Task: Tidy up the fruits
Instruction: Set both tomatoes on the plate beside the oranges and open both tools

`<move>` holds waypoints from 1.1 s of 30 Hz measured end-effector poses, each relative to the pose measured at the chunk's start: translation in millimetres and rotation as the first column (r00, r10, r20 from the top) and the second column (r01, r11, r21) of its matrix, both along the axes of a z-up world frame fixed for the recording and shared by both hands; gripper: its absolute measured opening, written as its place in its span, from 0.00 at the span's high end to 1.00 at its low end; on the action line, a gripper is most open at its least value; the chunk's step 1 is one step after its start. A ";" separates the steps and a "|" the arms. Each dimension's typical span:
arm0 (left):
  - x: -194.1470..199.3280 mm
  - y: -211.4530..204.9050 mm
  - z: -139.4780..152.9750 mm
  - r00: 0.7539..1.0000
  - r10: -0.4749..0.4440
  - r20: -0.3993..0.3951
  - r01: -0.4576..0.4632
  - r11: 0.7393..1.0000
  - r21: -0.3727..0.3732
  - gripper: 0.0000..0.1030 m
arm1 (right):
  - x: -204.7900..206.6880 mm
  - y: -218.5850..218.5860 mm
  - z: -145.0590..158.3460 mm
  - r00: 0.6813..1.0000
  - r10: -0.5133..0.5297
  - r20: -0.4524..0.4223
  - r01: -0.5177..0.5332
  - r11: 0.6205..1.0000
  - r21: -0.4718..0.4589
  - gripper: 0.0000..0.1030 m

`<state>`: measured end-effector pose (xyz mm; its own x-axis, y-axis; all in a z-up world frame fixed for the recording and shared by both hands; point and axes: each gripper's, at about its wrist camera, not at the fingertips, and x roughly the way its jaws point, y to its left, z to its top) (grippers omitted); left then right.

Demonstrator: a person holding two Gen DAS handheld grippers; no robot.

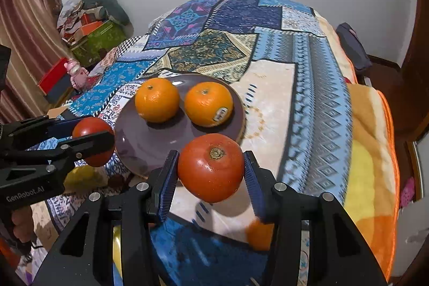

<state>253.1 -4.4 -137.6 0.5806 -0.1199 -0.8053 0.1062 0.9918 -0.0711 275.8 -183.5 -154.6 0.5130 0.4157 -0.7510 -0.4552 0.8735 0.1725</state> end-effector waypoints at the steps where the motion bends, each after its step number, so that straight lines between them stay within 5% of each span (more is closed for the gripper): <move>1: 1.3 1.6 -0.5 1.000 0.000 0.000 0.000 1.000 -0.001 0.56 | 1.1 3.4 0.1 1.000 0.004 0.002 -0.004 1.000 -0.002 0.57; 33: 53.4 23.7 -48.0 0.994 0.000 -0.108 -0.003 1.000 -0.025 0.56 | 34.7 49.8 -37.4 0.995 0.063 -0.077 -0.068 0.995 -0.074 0.57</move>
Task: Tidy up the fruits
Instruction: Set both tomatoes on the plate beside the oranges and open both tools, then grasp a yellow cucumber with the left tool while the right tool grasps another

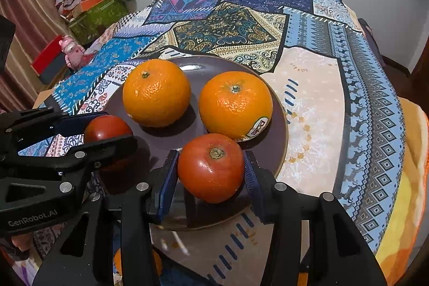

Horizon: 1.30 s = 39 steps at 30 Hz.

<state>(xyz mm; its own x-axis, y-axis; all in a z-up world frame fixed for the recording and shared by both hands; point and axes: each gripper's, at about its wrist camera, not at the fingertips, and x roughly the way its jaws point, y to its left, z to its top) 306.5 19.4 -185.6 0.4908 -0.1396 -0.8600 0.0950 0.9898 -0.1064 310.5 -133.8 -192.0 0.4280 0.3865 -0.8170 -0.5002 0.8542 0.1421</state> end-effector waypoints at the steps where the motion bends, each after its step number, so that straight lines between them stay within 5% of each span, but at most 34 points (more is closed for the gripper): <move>1: -0.1 -0.1 0.1 1.000 0.000 0.000 0.000 1.000 0.000 0.55 | 0.2 -0.2 0.3 1.000 0.001 0.000 -0.001 1.000 0.000 0.57; 26: -59.5 21.7 44.9 0.995 0.052 0.082 -0.053 0.999 0.010 0.53 | -31.4 -36.6 49.3 0.994 -0.063 0.090 0.057 0.996 0.063 0.50; 39: -113.8 47.3 28.9 0.996 0.083 0.026 -0.083 0.997 0.004 0.47 | -73.4 -75.9 55.3 0.988 -0.118 0.095 0.112 0.992 0.063 0.46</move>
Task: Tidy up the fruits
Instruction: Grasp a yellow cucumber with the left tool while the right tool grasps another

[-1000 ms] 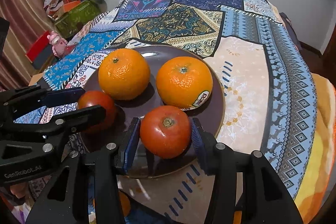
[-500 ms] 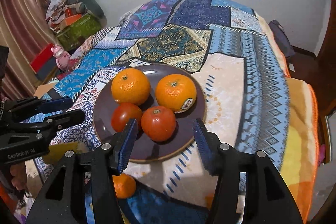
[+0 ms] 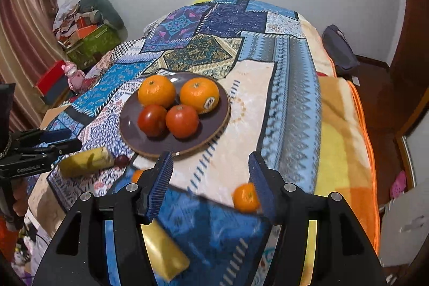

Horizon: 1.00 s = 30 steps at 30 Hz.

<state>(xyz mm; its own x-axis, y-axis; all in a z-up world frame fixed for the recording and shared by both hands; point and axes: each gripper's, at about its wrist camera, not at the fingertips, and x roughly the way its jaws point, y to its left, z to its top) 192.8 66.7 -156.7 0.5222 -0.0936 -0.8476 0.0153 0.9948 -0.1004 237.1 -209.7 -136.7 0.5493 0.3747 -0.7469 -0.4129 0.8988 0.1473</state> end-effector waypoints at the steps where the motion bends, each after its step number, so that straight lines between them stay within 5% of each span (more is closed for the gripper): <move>1: -3.7 1.4 -3.8 1.000 0.000 -0.012 0.000 1.000 -0.008 0.47 | -2.7 0.8 -0.7 1.000 0.001 -0.002 -0.001 1.000 -0.001 0.46; 22: -1.1 -10.9 -43.1 0.998 -0.025 -0.057 0.026 1.000 0.017 0.41 | -35.5 46.4 -53.8 0.979 0.130 -0.160 -0.137 0.990 -0.033 0.44; 30: -8.3 -8.3 -44.4 0.998 -0.009 -0.057 0.008 1.000 -0.021 0.53 | -35.2 52.9 -60.4 0.978 0.136 -0.155 -0.145 0.988 -0.047 0.47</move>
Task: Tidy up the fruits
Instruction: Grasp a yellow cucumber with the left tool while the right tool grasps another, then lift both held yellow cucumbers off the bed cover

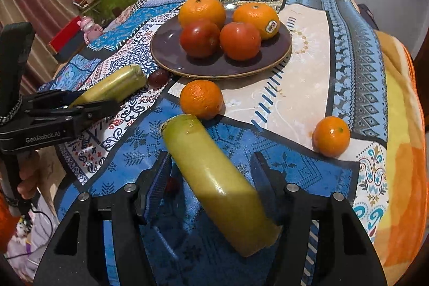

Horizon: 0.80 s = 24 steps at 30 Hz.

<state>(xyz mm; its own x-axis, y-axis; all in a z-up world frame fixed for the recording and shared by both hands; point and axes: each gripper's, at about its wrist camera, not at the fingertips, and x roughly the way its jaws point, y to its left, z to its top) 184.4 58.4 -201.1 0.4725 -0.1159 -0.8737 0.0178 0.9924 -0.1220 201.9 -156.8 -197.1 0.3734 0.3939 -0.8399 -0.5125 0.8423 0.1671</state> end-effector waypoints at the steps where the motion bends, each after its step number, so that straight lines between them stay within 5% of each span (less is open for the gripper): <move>1: -1.7 0.1 0.4 1.000 0.001 -0.002 -0.001 1.000 -0.003 0.56 | -1.4 0.0 0.2 1.000 0.003 0.009 -0.003 1.000 -0.005 0.52; 8: -14.3 -5.0 3.7 1.000 0.020 -0.009 -0.020 1.000 -0.010 0.62 | -5.4 -15.6 4.4 0.999 -0.025 0.032 0.025 1.000 0.006 0.66; 24: -5.8 -9.0 2.7 0.999 0.011 -0.031 -0.012 1.000 -0.015 0.62 | -5.3 -24.8 3.1 0.999 -0.051 0.006 0.051 0.999 -0.014 0.67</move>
